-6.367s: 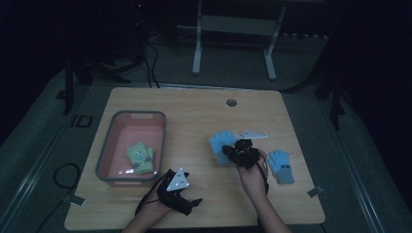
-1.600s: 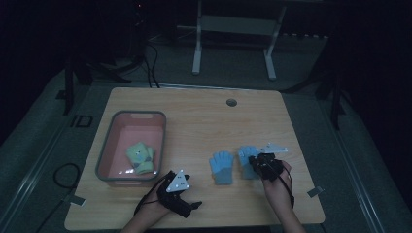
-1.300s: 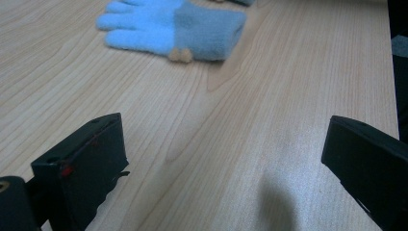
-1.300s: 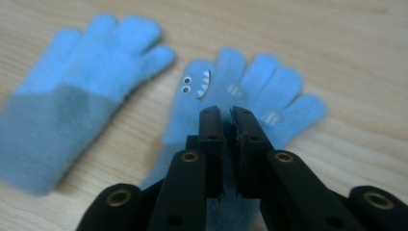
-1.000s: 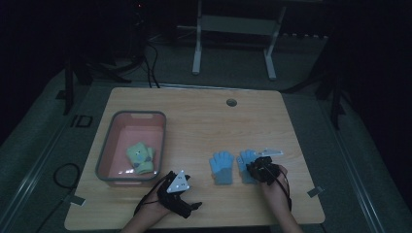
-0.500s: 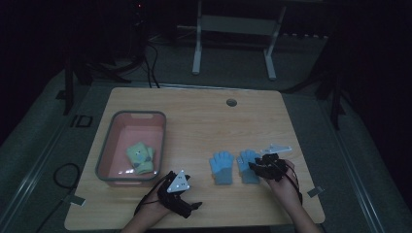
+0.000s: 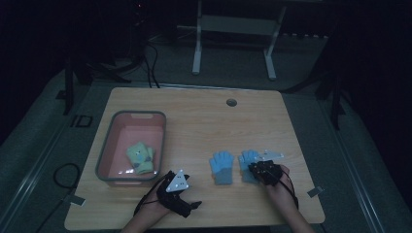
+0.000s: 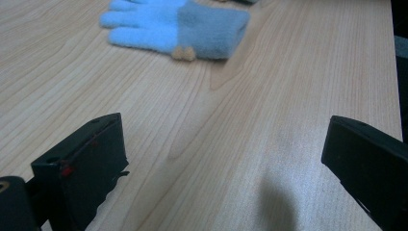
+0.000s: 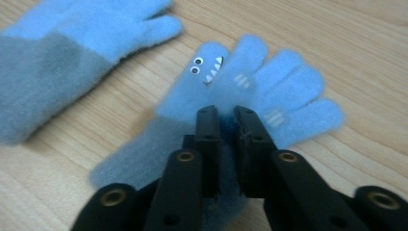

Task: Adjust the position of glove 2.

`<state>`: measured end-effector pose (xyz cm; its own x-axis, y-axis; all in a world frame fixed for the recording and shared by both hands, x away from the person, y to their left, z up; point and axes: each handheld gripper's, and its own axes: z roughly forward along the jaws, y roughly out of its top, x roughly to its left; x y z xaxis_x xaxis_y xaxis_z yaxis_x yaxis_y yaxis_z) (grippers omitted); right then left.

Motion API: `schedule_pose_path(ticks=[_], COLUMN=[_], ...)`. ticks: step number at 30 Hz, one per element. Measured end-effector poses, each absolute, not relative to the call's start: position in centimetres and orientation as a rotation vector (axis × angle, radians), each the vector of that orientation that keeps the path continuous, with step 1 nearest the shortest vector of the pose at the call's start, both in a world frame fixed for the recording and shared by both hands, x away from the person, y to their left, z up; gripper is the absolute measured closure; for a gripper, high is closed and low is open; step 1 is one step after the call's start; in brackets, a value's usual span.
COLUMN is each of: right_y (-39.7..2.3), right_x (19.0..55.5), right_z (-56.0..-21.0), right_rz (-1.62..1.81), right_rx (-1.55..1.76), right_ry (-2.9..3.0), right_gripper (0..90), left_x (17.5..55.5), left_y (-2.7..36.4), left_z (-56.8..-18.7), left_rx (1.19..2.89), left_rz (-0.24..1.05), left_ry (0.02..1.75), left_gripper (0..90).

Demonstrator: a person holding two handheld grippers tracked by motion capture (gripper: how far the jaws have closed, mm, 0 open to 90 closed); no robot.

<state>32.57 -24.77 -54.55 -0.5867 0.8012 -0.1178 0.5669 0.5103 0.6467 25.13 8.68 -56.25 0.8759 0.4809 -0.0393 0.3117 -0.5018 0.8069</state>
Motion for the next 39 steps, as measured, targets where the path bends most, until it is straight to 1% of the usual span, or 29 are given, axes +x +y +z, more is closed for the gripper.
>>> schedule_pose_path(ticks=[6,9,20,23,25,30,39], right_y=[-24.8,-24.8,-24.3,-23.9,-23.2,-22.0,-19.0], right_x=[32.6,32.4,31.5,31.3,31.1,30.9,30.9], right_z=[-54.4,-53.8,-47.7,-46.8,-45.5,-44.2,-43.6], right_rz=[0.810,0.811,0.934,0.947,0.974,1.011,1.061], right_rx=[1.182,1.191,1.135,1.116,1.077,1.034,0.996], right_ry=[2.337,2.323,2.233,2.231,2.229,2.239,2.275], right_gripper=[85.9,86.4,86.6,86.6,86.6,86.6,86.6], left_x=[25.1,25.1,25.1,25.1,25.1,25.1,25.1], left_y=[8.6,8.6,8.6,8.6,8.6,8.5,8.5], left_z=[-56.3,-56.2,-56.3,-56.2,-56.2,-56.2,-56.3], left_rx=[2.145,2.144,2.146,2.146,2.146,2.149,2.152], left_rz=[0.238,0.239,0.241,0.245,0.245,0.243,0.244], left_ry=[0.564,0.564,0.561,0.560,0.559,0.556,0.553], left_gripper=[2.0,2.0,2.0,2.0,2.0,2.0,2.0])
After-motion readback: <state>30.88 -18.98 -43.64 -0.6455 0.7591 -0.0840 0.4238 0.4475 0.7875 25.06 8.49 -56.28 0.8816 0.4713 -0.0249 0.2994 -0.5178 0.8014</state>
